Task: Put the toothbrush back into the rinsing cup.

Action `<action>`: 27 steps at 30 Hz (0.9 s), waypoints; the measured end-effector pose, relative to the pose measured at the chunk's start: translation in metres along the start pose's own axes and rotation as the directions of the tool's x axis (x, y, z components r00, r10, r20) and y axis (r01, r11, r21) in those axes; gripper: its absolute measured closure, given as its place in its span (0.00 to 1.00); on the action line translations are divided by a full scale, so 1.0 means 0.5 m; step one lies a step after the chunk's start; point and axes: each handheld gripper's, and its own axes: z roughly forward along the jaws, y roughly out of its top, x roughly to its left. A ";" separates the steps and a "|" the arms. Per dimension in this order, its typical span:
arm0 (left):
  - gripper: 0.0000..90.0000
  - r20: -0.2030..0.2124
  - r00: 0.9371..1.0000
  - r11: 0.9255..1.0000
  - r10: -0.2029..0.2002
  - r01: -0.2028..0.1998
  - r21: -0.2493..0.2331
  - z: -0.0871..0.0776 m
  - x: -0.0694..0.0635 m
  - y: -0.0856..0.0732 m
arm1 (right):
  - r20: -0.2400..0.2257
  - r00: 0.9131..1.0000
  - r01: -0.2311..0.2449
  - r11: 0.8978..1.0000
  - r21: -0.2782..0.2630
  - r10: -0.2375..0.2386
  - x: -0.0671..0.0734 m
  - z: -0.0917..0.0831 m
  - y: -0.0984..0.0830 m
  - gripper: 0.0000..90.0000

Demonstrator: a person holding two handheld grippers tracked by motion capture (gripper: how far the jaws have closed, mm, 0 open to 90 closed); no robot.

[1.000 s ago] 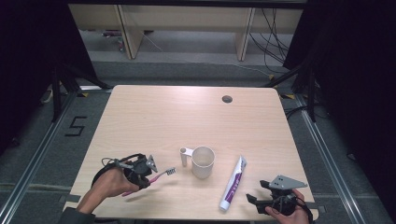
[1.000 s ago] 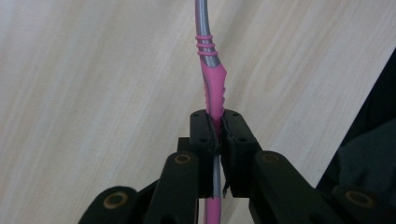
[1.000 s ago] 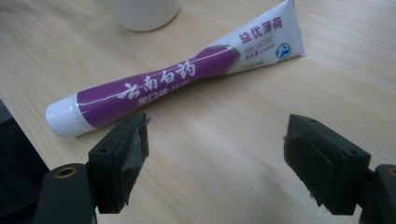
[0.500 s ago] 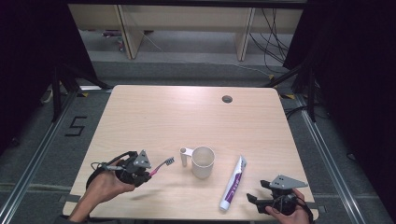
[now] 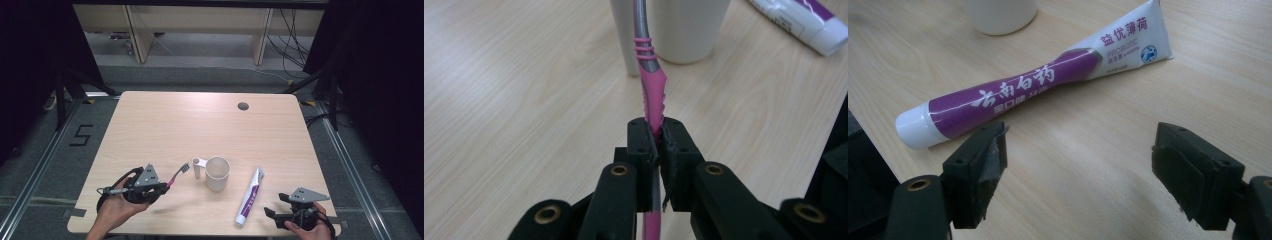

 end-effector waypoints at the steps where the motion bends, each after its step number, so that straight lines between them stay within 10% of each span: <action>1: 0.93 -0.005 1.000 1.000 0.008 -0.008 -0.005 0.000 -0.001 0.001 | -0.001 1.000 -0.001 1.000 0.002 0.001 0.000 0.000 0.000 0.26; 20: 0.93 -0.010 0.997 0.975 -0.071 0.067 -0.211 0.016 0.003 0.020 | 0.005 1.000 0.012 1.000 -0.002 -0.012 -0.006 -0.003 0.000 0.26; 27: 0.93 -0.057 0.992 0.949 -0.112 0.090 -0.302 0.018 0.024 0.035 | 0.001 1.000 0.013 1.000 0.001 -0.013 -0.006 -0.001 0.000 0.26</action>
